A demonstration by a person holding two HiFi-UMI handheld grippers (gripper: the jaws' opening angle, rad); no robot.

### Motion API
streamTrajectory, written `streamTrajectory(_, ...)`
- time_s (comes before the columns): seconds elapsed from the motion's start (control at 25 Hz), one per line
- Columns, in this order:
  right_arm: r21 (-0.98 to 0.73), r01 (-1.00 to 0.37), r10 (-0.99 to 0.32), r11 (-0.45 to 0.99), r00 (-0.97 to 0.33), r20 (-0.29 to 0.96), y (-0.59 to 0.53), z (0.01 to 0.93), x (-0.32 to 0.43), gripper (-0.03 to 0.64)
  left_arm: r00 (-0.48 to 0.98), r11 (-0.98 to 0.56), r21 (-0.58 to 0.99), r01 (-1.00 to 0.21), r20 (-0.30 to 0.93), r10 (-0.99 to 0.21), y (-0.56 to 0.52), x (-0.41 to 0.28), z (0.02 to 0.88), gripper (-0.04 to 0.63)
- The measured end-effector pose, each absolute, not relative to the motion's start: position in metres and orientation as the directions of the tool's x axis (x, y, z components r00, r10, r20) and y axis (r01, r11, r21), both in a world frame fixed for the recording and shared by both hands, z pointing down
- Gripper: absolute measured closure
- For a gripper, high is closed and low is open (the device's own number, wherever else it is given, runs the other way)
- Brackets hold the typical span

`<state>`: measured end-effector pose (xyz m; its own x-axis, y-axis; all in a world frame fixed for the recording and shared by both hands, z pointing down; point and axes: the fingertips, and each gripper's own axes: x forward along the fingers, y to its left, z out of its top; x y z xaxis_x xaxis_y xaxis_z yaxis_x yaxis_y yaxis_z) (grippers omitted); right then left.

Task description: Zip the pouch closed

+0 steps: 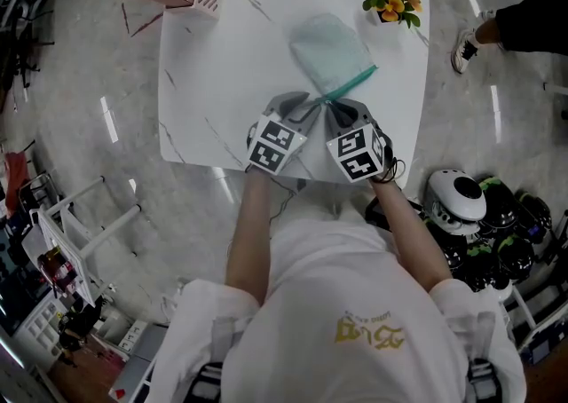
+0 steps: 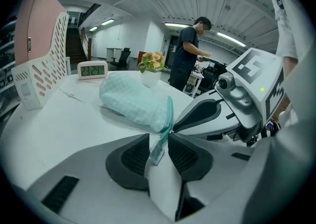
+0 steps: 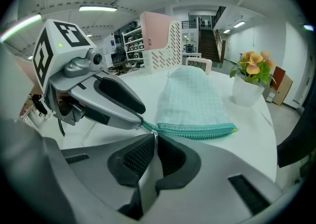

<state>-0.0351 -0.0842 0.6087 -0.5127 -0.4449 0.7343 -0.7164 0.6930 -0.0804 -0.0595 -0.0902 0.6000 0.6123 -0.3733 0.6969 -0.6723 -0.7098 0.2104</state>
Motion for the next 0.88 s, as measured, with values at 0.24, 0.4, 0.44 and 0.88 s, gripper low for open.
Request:
streamTrajectory(0.24, -0.050, -0.722, -0.460, 0.691, -0.491, 0.739, -0.083, 0.610, -0.035, 0.591, 0.631, -0.726, 0.234, -0.647, 0.698, -0.338, -0.085, -0.058, 0.604, 0.447)
streamTrajectory(0.4, -0.041, -0.721, -0.464, 0.692, -0.488, 0.739, -0.084, 0.613, -0.035, 0.592, 0.600, -0.749, 0.196, -0.633, 0.736, -0.315, -0.083, -0.056, 0.617, 0.396)
streamTrajectory(0.44, -0.039, -0.721, -0.465, 0.692, -0.487, 0.739, -0.084, 0.613, -0.035, 0.594, 0.597, -0.751, 0.187, -0.633, 0.737, -0.319, -0.083, -0.055, 0.619, 0.398)
streamTrajectory(0.88, -0.024, -0.710, -0.470, 0.704, -0.491, 0.734, -0.082, 0.611, -0.034, 0.600, 0.573, -0.758, 0.152, -0.635, 0.751, -0.329, -0.082, -0.044, 0.618, 0.555)
